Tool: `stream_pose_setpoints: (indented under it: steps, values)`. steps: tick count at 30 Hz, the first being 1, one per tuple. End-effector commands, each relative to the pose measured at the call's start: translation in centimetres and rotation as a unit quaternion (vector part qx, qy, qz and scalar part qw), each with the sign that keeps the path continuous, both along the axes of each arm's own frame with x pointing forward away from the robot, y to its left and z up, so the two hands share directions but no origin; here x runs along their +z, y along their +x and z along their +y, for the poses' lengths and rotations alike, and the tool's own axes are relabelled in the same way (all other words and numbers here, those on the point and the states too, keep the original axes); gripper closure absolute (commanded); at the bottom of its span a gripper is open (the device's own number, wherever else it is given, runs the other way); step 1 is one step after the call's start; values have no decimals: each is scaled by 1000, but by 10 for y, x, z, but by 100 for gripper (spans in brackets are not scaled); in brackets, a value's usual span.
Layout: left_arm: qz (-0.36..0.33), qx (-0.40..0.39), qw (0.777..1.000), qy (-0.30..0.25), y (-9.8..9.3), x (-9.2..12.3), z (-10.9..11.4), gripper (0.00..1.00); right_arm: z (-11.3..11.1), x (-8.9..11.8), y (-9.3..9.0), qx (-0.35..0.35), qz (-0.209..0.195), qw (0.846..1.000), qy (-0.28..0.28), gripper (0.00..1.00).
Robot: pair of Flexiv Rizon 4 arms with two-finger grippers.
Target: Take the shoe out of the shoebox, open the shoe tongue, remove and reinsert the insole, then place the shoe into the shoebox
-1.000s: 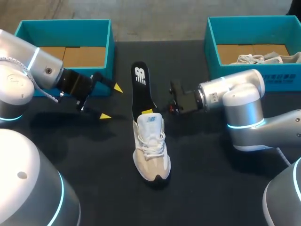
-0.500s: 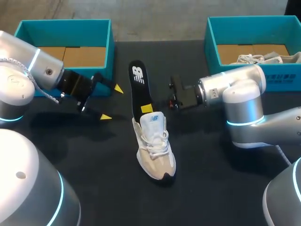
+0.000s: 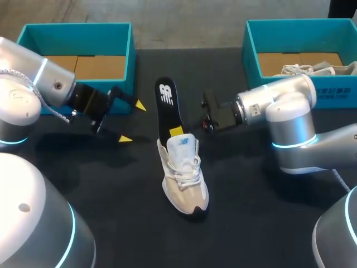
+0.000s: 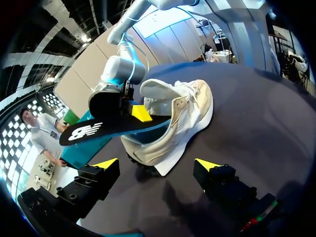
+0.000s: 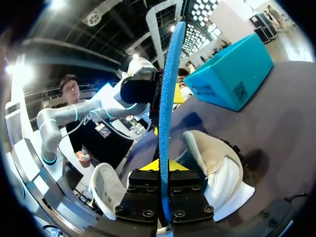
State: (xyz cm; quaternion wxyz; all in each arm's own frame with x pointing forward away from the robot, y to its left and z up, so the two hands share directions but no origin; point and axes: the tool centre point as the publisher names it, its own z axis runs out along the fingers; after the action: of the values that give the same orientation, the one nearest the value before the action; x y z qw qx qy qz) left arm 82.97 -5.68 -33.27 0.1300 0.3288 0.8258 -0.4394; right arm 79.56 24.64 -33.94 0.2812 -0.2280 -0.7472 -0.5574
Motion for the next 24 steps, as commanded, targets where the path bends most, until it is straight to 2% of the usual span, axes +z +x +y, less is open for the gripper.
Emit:
stream_pose_setpoints:
  steps: [1,9,12,15,24]
  values:
    - [1,-2,1000,-1,0,-2,-1,0,-4,-2,-5,3,7,1000,-10,100]
    - [1,-3,1000,-3,0,-3,-1,0,-5,-5,-12,6,20,1000,-18,100]
    - [1,-4,1000,-3,0,-3,-1,0,-5,0,-11,5,13,1000,-19,100]
    - [1,-5,1000,-4,0,-3,-1,0,-4,6,-10,6,7,1000,-20,86]
    - [2,-7,1000,-7,-2,-4,-1,0,-2,16,-8,6,-4,1000,-24,78]
